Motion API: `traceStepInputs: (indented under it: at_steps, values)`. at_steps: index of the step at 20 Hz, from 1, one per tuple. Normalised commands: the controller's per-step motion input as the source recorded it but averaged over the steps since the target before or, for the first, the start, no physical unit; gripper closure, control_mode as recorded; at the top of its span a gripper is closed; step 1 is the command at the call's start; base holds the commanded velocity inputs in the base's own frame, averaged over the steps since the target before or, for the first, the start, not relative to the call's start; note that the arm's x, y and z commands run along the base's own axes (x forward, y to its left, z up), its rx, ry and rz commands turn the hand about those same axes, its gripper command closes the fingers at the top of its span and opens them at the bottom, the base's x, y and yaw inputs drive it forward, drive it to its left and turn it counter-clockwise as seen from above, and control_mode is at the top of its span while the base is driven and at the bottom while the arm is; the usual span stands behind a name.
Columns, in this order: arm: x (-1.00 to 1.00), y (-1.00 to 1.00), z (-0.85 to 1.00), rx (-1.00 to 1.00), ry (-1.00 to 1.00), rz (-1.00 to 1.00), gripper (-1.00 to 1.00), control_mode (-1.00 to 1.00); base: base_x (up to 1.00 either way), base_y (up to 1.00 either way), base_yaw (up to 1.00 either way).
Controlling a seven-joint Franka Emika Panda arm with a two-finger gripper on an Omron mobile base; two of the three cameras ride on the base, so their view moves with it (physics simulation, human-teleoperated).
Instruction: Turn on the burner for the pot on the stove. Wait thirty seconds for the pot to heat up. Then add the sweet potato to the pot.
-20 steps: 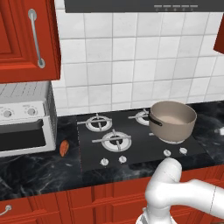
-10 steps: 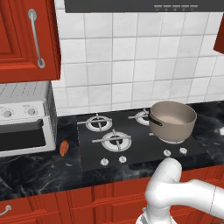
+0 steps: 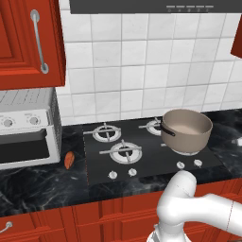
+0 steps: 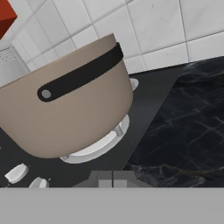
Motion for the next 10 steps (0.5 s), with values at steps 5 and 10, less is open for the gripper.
traceStepInputs:
  at_steps: [5,10]
  values:
    - [0.0,0.0,0.0,0.0,0.0,0.0,1.0,-1.0,0.0,0.0,0.0]
    - [0.0,0.0,0.0,0.0,0.0,0.0,1.0,-1.0,0.0,0.0,0.0]
